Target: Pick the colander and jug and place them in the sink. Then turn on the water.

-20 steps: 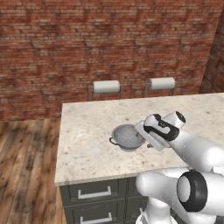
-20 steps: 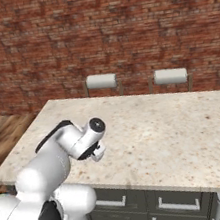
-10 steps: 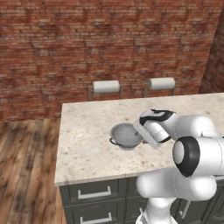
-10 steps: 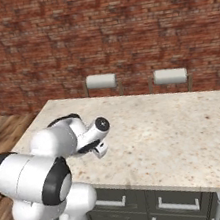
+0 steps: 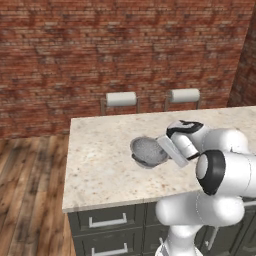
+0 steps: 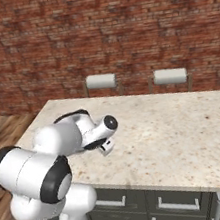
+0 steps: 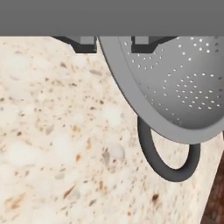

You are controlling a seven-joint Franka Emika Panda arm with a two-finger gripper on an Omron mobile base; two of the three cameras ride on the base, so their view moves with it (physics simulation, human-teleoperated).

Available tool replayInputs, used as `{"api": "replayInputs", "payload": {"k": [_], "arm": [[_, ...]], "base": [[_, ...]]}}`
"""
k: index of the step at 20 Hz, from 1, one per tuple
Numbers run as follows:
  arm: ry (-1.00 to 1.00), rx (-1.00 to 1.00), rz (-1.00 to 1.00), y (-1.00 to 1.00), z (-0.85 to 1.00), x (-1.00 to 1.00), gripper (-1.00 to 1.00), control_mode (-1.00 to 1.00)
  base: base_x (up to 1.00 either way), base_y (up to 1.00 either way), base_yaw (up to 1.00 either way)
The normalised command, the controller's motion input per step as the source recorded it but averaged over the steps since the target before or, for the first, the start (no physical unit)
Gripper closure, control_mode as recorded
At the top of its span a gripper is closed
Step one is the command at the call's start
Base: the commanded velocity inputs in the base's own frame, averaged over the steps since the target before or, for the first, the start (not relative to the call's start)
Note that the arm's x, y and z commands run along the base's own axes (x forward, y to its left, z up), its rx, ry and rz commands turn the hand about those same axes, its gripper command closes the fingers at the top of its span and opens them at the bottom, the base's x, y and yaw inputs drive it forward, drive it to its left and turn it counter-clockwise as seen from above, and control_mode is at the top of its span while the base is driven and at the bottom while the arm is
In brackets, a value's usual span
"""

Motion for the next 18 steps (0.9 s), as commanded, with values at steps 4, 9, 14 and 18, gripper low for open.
{"api": "replayInputs", "payload": {"k": [4, 9, 14, 18], "arm": [[-0.01, 0.00, 0.00, -0.05, 0.73, -0.35, 1.00, -1.00], [0.13, 0.00, 0.00, -0.02, 0.99, -0.12, 1.00, -1.00], [0.45, -0.07, -0.03, -0.01, 0.69, -0.01, 1.00, -1.00], [0.34, -0.06, -0.02, -0.07, 0.37, -0.20, 1.00, -1.00]], "base": [[0.00, 0.00, 0.00], [0.00, 0.00, 0.00], [0.00, 0.00, 0.00], [0.00, 0.00, 0.00]]}}
